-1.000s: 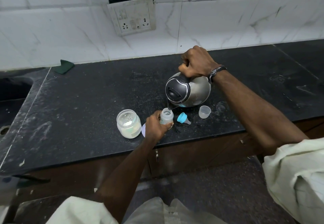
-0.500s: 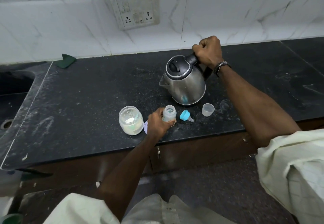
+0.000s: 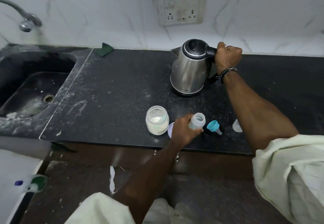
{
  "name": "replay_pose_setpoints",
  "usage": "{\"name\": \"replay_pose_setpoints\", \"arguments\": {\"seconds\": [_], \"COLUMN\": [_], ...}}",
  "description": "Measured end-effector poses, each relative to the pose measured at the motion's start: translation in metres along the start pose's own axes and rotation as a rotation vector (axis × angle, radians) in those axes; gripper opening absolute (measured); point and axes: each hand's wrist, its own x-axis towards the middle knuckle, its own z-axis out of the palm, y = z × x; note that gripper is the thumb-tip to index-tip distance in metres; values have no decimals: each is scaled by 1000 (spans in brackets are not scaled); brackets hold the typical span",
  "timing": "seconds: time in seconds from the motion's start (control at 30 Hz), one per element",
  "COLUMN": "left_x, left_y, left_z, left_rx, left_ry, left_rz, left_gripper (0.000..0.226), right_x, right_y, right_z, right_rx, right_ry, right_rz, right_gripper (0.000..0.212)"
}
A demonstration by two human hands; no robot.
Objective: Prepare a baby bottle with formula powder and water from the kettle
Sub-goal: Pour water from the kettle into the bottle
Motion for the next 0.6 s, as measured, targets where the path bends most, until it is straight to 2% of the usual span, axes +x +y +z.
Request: {"name": "replay_pose_setpoints", "arguments": {"seconds": [0.3,0.6], "left_x": [0,0], "left_y": [1,0], "left_z": [-1,-1], "left_rx": [-7,-8], "left_ry": [7,18], "left_rz": [20,49], "left_gripper": [59,58], "right_x": [-2,0], "right_y": [-6,-3], "right_z": [56,68], "right_rx": [-41,-68], "right_ry": [-44,-43], "right_rz": [63,126], "right_gripper": [45,42]}}
